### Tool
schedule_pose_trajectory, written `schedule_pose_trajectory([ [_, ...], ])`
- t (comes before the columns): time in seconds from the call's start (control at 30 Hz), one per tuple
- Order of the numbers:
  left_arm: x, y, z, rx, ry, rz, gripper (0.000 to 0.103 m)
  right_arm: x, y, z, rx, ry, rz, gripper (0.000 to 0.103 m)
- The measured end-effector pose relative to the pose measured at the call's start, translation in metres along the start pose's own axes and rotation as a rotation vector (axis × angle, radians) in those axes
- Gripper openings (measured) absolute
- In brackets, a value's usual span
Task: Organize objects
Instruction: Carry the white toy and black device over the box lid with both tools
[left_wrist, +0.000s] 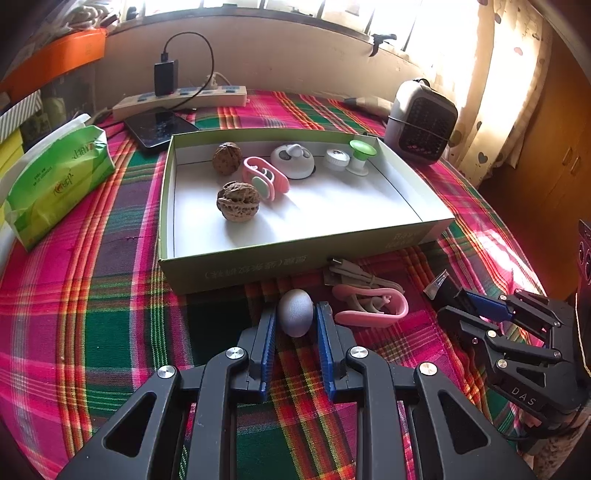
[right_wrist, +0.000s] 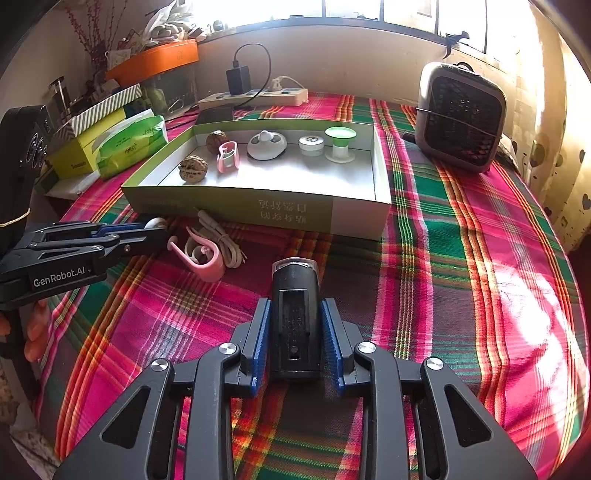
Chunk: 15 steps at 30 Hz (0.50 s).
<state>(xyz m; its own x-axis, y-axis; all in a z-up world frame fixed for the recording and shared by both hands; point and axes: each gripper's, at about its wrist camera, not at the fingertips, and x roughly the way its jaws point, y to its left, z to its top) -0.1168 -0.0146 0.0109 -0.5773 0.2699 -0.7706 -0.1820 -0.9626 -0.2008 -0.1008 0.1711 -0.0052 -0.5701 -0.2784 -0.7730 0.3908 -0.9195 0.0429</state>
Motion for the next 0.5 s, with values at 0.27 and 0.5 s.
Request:
schedule_pose_trajectory([
  [0.27,-0.0048,0.0021,0.0007,-0.008,-0.014,0.001,0.019,-0.0021,0.0001,-0.0002,0.014,-0.008,0.009,0.029],
  [0.5,-0.0087,0.0021,0.0007,-0.010,-0.023,-0.002,0.019,-0.0052,0.0003,0.0003,0.020,-0.017,0.021,0.029],
])
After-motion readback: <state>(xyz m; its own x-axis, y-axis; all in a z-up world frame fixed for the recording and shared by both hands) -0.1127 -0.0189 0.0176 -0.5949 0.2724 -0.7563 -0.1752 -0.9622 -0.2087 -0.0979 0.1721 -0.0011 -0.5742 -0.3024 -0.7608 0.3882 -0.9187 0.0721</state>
